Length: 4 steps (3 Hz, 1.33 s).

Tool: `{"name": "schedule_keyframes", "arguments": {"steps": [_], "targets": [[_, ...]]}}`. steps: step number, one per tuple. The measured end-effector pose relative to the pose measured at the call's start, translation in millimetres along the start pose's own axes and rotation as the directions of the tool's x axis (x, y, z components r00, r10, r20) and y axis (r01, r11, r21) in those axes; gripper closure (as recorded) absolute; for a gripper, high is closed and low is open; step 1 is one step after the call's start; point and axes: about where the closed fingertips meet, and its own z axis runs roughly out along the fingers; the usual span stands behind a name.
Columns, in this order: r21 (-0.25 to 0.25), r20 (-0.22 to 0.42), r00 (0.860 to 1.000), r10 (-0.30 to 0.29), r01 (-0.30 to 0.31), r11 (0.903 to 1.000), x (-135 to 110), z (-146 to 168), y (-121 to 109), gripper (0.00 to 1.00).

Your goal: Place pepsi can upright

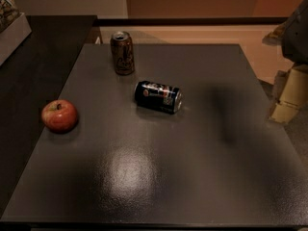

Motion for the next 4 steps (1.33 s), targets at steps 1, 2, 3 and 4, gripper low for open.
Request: {"name": "schedule_keyframes", "arguments": {"steps": [1, 2, 3, 4], "targets": [[0.000, 0.000, 1.000, -0.001, 0.001, 1.0000, -0.3, 0.0, 0.0, 0.00], [-0.007, 0.014, 1.000, -0.025, 0.025, 0.9997, -14.9, 2.5, -0.8, 0.00], [-0.026, 0.033, 0.997, -0.066, 0.067, 0.9974, -43.1, 13.7, -6.7, 0.00], [-0.045, 0.041, 0.991, -0.127, 0.129, 0.9906, -78.3, 30.5, -12.3, 0.00]]}}
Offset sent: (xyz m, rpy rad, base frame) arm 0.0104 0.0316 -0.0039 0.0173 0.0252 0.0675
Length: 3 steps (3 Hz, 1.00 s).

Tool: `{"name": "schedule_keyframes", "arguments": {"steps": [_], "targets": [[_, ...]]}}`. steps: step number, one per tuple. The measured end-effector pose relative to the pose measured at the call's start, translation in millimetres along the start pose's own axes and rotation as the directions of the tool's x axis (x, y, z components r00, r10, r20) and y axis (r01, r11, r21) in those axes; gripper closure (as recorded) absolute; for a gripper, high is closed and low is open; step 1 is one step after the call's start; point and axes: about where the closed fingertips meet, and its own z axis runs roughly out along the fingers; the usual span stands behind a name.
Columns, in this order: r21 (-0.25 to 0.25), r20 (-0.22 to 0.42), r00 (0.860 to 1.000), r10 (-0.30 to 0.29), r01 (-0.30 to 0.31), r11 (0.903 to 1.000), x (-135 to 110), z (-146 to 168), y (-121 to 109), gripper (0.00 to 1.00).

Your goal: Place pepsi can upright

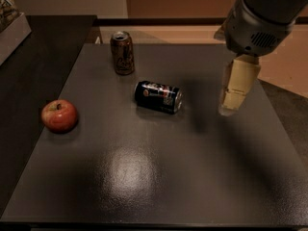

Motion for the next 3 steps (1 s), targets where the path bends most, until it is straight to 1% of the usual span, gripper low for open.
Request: {"name": "schedule_keyframes", "arguments": {"steps": [1, 2, 3], "targets": [[-0.026, -0.012, 0.999, -0.043, 0.042, 0.9988, -30.9, 24.7, -7.7, 0.00], [-0.074, -0.039, 0.999, -0.023, 0.021, 0.9971, -54.3, 53.6, -14.3, 0.00], [-0.123, -0.086, 0.996, 0.010, -0.020, 0.9922, -77.7, 83.7, -12.4, 0.00]]}}
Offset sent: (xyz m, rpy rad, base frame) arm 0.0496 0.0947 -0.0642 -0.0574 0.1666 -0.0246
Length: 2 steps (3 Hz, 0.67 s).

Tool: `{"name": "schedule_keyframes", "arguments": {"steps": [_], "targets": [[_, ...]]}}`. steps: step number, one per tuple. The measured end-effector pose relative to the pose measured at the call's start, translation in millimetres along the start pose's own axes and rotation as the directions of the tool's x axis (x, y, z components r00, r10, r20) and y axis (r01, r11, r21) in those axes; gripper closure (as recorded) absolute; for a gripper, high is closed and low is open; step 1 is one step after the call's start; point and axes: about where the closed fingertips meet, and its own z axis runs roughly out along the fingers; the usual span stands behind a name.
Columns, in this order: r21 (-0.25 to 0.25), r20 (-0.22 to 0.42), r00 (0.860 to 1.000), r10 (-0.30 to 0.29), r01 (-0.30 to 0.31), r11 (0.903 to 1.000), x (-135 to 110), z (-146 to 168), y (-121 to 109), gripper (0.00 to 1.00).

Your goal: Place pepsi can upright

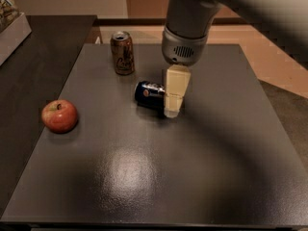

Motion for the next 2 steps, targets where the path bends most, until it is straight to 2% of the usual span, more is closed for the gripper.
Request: {"name": "schedule_keyframes", "arguments": {"steps": [1, 2], "targets": [[-0.044, -0.027, 0.999, 0.040, -0.041, 0.9982, -22.5, 20.0, -0.9, 0.00], [-0.030, -0.059, 0.993, 0.104, -0.106, 0.9939, -38.7, 33.6, -2.1, 0.00]]}}
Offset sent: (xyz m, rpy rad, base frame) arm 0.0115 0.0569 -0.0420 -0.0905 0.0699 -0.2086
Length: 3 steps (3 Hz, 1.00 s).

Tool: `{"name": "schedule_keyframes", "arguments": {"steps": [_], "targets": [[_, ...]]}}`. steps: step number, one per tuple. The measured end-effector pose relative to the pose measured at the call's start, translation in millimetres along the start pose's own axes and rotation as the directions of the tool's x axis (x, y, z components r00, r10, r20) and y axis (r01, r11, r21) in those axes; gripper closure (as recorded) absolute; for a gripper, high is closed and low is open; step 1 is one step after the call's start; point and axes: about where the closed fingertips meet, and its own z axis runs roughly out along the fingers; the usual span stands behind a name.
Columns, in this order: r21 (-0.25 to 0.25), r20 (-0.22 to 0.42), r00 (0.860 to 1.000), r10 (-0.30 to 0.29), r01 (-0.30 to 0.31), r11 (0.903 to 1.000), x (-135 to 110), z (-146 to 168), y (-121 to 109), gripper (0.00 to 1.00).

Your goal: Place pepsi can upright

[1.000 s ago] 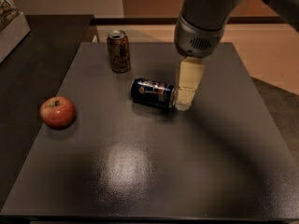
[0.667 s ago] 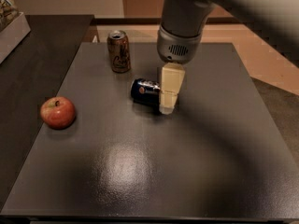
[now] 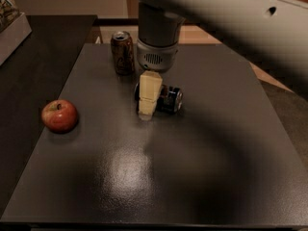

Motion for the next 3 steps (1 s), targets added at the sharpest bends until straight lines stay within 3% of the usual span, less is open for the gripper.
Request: {"name": "schedule_keyframes", "arguments": {"steps": [1, 3], "targets": [[0.021, -0.009, 0.998, 0.057, -0.057, 0.9981, -8.2, 9.2, 0.9, 0.00], [0.049, -0.007, 0.993, 0.117, -0.116, 0.9920, -13.6, 26.7, -0.5, 0.00]]}}
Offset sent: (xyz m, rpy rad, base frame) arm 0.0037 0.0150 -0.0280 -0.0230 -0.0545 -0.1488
